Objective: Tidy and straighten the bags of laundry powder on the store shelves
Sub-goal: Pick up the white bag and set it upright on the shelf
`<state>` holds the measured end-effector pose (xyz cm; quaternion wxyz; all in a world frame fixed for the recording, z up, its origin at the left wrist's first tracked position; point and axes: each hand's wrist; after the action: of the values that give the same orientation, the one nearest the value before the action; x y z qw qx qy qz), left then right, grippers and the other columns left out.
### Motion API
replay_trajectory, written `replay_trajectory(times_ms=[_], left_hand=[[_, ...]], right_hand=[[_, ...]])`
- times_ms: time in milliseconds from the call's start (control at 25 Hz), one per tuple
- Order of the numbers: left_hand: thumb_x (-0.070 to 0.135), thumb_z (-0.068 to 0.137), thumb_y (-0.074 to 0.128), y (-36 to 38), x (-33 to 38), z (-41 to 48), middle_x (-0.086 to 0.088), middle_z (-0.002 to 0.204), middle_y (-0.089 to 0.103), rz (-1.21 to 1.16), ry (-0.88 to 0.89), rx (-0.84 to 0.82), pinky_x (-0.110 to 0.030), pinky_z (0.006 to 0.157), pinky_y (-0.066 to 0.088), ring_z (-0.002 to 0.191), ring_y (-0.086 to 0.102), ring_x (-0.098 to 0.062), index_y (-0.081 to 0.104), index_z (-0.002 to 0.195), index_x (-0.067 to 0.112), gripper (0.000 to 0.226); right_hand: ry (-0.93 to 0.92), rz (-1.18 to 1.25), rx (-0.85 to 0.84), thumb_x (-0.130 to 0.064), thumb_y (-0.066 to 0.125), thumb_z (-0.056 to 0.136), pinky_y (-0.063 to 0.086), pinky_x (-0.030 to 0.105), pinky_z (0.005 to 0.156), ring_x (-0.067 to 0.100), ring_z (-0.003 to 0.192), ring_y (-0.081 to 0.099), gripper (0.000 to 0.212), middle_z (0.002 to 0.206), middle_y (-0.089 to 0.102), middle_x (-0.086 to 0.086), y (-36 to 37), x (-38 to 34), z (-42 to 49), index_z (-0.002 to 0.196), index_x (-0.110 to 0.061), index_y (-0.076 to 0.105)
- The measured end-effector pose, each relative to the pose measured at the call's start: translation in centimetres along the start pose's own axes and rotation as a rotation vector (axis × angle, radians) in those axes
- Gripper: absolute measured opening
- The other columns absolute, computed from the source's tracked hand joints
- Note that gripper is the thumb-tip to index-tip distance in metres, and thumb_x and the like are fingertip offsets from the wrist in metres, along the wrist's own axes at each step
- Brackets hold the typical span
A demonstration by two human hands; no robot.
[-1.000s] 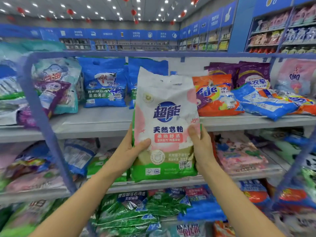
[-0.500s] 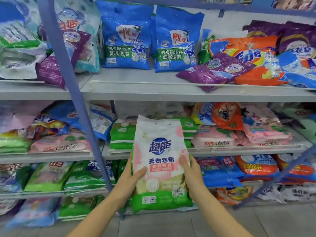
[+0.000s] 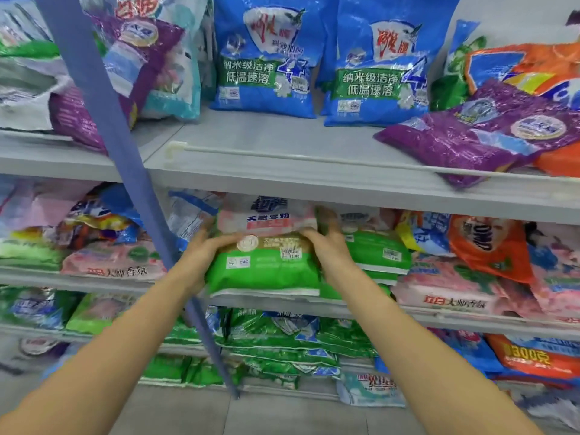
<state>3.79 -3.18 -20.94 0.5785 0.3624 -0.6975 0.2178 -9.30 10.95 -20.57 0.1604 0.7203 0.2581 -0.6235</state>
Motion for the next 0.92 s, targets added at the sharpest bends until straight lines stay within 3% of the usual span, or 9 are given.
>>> replay_trajectory(times_ms=[80, 160, 280, 360, 480, 640, 680, 800, 920], left_hand=[[0.000, 0.077, 0.066, 0.2, 1.0, 2.2, -0.010, 0.095, 0.067, -0.031, 0.014, 0.019, -0.026, 0.057, 0.056, 0.061, 0.068, -0.015, 0.050, 0.123, 0.010, 0.050], [0.003, 0.073, 0.071, 0.7, 1.5, 4.4, -0.015, 0.108, 0.066, 0.006, 0.037, 0.051, -0.034, 0.073, 0.055, 0.076, 0.067, -0.023, 0.052, 0.122, 0.007, 0.053], [0.025, 0.071, 0.078, 1.4, 0.7, 6.6, -0.010, 0.116, 0.060, 0.483, 0.140, 0.164, -0.029, 0.081, 0.043, 0.099, 0.058, -0.022, 0.051, 0.123, 0.005, 0.061], [0.032, 0.087, 0.064, 1.6, -0.8, 6.9, -0.014, 0.117, 0.061, 0.693, 0.206, 0.162, -0.033, 0.083, 0.043, 0.105, 0.058, -0.028, 0.048, 0.131, 0.008, 0.052], [0.027, 0.095, 0.051, 1.7, -1.8, 6.8, -0.010, 0.096, 0.059, 0.764, 0.283, 0.187, -0.033, 0.075, 0.044, 0.087, 0.055, -0.023, 0.051, 0.132, 0.009, 0.041], [0.026, 0.094, 0.052, 1.7, -1.1, 7.5, -0.006, 0.075, 0.056, 0.784, 0.321, 0.211, -0.030, 0.064, 0.037, 0.073, 0.053, -0.024, 0.058, 0.119, 0.009, 0.031], [0.027, 0.095, 0.051, 1.7, -1.1, 7.6, -0.008, 0.077, 0.057, 0.852, 0.330, 0.214, -0.032, 0.066, 0.039, 0.079, 0.056, -0.028, 0.059, 0.118, 0.009, 0.030], [0.035, 0.095, 0.043, 1.7, -1.7, 7.3, -0.020, 0.118, 0.057, 1.169, 0.479, 0.260, -0.042, 0.088, 0.043, 0.111, 0.051, -0.038, 0.057, 0.120, 0.006, 0.041], [0.046, 0.091, 0.030, 1.1, -3.7, 6.1, -0.021, 0.128, 0.054, 1.250, 0.675, 0.111, -0.046, 0.099, 0.040, 0.120, 0.049, -0.037, 0.057, 0.123, 0.005, 0.058]], right_hand=[[-0.068, -0.104, 0.044, -0.015, 0.060, 0.089, 0.041, 0.024, 0.082, 0.026, 0.106, 0.057, 0.040, 0.116, 0.059, 0.010, 0.4, -1.1, 2.5, 0.127, -0.006, 0.047], [-0.035, -0.306, 0.025, -0.023, 0.049, 0.096, 0.037, 0.025, 0.086, 0.031, 0.120, 0.049, 0.042, 0.133, 0.050, 0.016, 0.7, -1.6, 4.5, 0.131, -0.002, 0.043], [-0.061, -0.687, -0.004, -0.033, 0.031, 0.102, 0.039, 0.031, 0.081, 0.032, 0.111, 0.054, 0.042, 0.127, 0.053, 0.020, 1.6, -0.6, 5.8, 0.128, -0.003, 0.045], [-0.160, -0.886, -0.004, -0.034, 0.024, 0.102, 0.043, 0.037, 0.086, 0.033, 0.105, 0.058, 0.042, 0.115, 0.058, 0.022, 2.7, 0.5, 6.4, 0.124, -0.008, 0.048], [-0.224, -1.003, 0.020, -0.037, 0.020, 0.101, 0.043, 0.045, 0.098, 0.036, 0.109, 0.055, 0.043, 0.117, 0.057, 0.020, 3.7, 1.6, 6.5, 0.130, -0.018, 0.046], [-0.331, -1.173, 0.122, -0.037, 0.025, 0.101, 0.044, 0.038, 0.092, 0.031, 0.105, 0.056, 0.041, 0.113, 0.061, 0.015, 3.1, 1.1, 6.3, 0.119, -0.018, 0.056], [-0.358, -1.221, 0.129, -0.039, 0.027, 0.100, 0.040, 0.037, 0.094, 0.030, 0.109, 0.054, 0.041, 0.114, 0.061, 0.013, 3.1, 1.0, 5.9, 0.118, -0.018, 0.058], [-0.376, -1.198, 0.072, -0.043, 0.030, 0.098, 0.032, 0.043, 0.105, 0.035, 0.126, 0.043, 0.047, 0.133, 0.052, 0.016, 4.4, 1.9, 4.0, 0.130, -0.016, 0.052], [-0.445, -1.125, 0.133, -0.039, 0.036, 0.092, 0.054, 0.044, 0.084, 0.037, 0.108, 0.060, 0.046, 0.113, 0.065, 0.019, 5.4, 3.7, 3.1, 0.112, -0.008, 0.064]])
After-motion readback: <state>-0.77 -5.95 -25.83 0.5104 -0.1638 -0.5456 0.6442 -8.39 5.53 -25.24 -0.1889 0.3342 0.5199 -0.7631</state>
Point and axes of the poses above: each hand's wrist, its own z-axis towards the middle knuckle, its own y-axis out of the palm, x = y × z
